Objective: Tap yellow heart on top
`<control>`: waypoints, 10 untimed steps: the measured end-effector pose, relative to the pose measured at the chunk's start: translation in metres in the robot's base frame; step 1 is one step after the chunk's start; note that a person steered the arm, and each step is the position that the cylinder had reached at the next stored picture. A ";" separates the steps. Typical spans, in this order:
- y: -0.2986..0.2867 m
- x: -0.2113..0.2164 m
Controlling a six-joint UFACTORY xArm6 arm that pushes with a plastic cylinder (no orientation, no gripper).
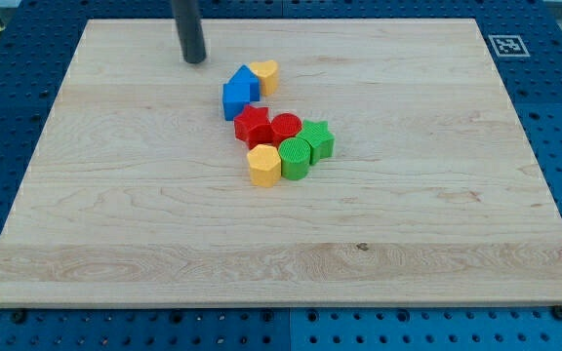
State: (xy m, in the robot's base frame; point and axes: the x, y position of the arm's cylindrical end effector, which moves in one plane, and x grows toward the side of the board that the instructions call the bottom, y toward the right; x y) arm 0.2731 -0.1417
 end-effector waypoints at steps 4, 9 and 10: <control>-0.004 0.039; 0.108 0.030; 0.085 0.031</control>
State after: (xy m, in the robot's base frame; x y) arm 0.3038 -0.0567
